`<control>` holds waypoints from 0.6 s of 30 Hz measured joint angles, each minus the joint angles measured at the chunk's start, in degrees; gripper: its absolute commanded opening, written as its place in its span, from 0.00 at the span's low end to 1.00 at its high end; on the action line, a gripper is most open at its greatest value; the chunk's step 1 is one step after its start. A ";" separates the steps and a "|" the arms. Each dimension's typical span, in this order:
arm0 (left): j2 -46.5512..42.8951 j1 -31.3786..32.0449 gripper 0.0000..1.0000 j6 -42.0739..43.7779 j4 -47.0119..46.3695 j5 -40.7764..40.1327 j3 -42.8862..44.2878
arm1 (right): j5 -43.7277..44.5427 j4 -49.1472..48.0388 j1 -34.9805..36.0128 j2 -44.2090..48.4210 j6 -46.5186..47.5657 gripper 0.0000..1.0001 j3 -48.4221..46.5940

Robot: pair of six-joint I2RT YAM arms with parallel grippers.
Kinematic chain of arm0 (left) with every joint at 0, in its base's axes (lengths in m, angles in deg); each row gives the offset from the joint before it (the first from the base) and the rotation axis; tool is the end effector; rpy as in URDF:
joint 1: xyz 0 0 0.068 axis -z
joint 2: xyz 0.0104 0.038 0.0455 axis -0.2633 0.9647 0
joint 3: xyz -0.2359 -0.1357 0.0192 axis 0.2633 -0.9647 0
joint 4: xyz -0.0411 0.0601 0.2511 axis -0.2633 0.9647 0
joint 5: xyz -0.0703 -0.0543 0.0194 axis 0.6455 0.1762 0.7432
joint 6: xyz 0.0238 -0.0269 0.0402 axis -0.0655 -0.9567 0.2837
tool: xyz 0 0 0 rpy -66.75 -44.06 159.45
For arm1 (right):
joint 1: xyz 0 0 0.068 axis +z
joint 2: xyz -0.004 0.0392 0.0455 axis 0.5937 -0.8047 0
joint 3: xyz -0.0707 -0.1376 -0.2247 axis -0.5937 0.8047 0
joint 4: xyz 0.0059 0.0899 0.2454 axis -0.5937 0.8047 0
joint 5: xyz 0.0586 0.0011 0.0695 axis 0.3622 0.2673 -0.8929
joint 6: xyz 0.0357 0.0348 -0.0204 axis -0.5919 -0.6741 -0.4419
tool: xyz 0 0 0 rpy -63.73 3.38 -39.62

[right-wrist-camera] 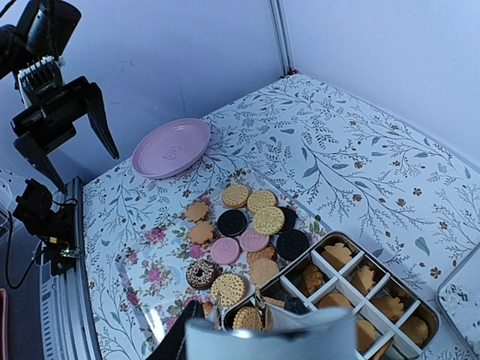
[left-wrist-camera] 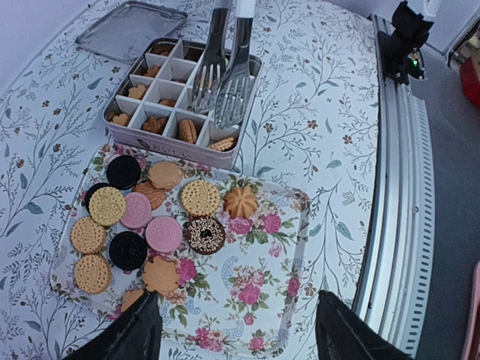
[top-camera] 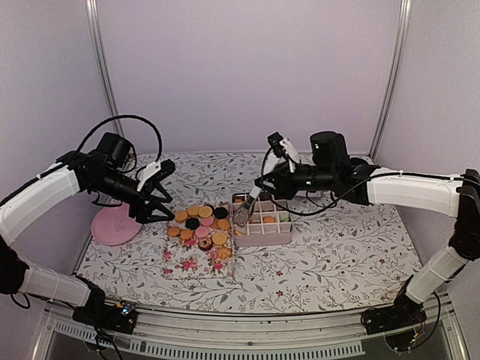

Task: Pack the cookies
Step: Adjust the fake cookies in the empty pocket of the box, then pick up the fake cookies from the plate.

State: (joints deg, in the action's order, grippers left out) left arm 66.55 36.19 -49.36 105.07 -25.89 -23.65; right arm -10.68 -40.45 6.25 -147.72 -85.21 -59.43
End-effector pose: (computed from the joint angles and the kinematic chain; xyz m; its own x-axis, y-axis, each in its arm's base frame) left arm 0.2153 -0.1062 0.3001 -0.3290 0.5830 -0.7429 0.9294 0.3394 -0.1452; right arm 0.2588 0.2566 0.2883 -0.3327 -0.2080 -0.9198 -0.8600 0.4671 0.2054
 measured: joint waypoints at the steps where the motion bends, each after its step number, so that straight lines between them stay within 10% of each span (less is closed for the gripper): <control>1: 0.00 0.00 0.70 0.00 0.00 0.00 0.00 | 0.00 0.00 0.00 0.15 -0.04 0.34 0.00; 18: 2.58 -9.75 0.74 -0.66 0.07 1.60 -0.33 | 3.13 -0.50 5.44 -7.61 1.46 0.39 -11.76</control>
State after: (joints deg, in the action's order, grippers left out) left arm 69.12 26.45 -50.02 105.13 -24.29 -23.98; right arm -7.56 -40.95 11.70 -155.32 -83.74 -71.19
